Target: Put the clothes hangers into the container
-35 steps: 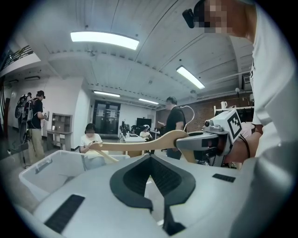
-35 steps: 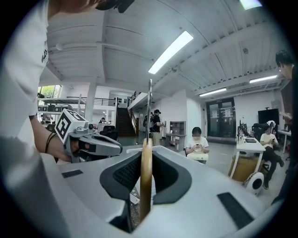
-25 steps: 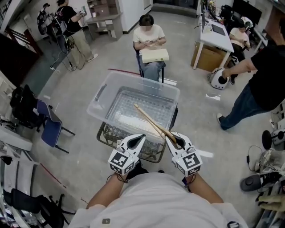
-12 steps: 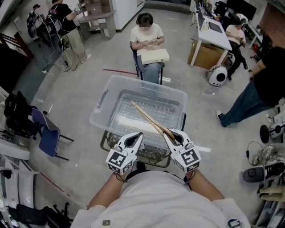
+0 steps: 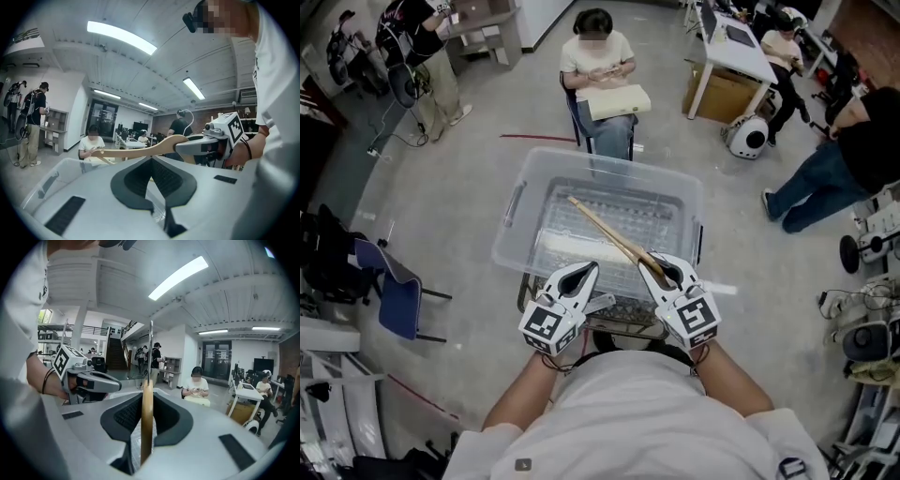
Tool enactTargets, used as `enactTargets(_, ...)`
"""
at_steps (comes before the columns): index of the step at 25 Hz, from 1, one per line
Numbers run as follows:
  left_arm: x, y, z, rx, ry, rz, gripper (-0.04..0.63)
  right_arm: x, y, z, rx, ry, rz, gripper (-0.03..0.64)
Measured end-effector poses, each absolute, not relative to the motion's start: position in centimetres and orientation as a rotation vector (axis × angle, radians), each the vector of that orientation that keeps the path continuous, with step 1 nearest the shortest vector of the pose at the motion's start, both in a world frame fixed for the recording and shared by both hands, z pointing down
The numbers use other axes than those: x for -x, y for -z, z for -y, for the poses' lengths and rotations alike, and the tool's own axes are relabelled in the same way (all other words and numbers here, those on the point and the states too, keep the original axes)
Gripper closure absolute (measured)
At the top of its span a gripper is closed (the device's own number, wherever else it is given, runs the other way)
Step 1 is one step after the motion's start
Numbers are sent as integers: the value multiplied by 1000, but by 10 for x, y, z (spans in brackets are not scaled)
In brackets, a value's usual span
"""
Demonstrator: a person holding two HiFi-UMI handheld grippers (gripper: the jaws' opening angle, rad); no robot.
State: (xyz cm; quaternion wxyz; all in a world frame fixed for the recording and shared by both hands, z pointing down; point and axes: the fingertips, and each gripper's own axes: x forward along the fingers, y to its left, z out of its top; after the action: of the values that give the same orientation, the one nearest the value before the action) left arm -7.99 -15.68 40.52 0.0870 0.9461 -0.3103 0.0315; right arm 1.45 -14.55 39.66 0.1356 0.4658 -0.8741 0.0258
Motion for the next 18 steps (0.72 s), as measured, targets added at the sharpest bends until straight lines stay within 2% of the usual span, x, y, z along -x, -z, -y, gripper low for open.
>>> enactTargets(18,110,-437,195,-2716,-108,986,578,9,-451,199,-1245,-175,2526,549)
